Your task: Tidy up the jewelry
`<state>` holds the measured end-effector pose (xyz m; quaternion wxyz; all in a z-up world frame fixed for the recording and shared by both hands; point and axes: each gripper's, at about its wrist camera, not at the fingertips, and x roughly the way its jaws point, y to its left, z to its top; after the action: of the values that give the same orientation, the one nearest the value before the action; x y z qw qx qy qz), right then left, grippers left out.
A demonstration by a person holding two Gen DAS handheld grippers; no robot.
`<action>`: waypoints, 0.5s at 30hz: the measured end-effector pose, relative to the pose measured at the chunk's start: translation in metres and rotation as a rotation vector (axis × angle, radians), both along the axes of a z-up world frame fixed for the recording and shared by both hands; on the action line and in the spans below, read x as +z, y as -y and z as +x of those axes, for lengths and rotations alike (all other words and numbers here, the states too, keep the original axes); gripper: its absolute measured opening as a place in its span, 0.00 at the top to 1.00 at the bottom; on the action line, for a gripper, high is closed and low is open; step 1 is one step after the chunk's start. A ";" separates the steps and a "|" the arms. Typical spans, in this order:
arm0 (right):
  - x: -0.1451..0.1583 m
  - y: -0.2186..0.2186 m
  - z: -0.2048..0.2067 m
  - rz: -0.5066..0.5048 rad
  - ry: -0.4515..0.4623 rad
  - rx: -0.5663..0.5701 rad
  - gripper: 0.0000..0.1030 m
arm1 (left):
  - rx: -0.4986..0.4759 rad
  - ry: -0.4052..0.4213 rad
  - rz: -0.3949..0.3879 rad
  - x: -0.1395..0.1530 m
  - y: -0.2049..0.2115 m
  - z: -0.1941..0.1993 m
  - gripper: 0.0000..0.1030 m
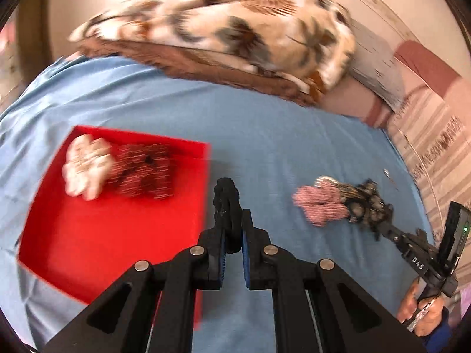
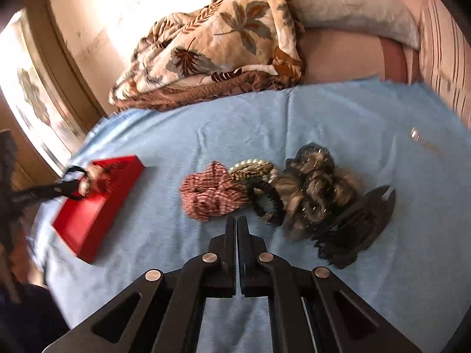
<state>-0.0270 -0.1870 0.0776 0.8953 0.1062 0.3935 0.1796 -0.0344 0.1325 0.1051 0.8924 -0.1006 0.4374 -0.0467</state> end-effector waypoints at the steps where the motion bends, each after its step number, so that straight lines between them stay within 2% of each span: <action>1: 0.001 -0.004 0.002 -0.041 0.009 -0.004 0.71 | 0.015 -0.004 -0.012 -0.001 -0.010 -0.002 0.92; 2: 0.003 -0.007 0.004 -0.081 0.028 -0.016 0.50 | 0.039 -0.011 -0.033 -0.004 -0.024 -0.005 0.92; 3: 0.005 -0.011 0.007 -0.122 0.055 -0.034 0.46 | 0.054 -0.014 -0.047 -0.006 -0.035 -0.007 0.92; 9: -0.009 -0.028 0.041 -0.244 0.011 -0.011 0.46 | 0.131 -0.007 -0.092 -0.017 -0.090 -0.013 0.92; 11: -0.018 -0.036 0.053 -0.297 -0.016 -0.003 0.57 | 0.160 -0.004 -0.112 -0.019 -0.108 -0.013 0.92; 13: -0.025 -0.037 0.062 -0.314 -0.055 -0.003 0.92 | 0.189 -0.004 -0.137 -0.021 -0.124 -0.011 0.92; 15: -0.025 -0.033 0.062 -0.296 -0.074 -0.024 0.92 | 0.208 -0.005 -0.154 -0.021 -0.135 -0.010 0.92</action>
<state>0.0349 -0.1544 0.0529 0.8883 -0.0156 0.4469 0.1048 -0.0448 0.2676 0.0841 0.8809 -0.2140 0.4219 0.0130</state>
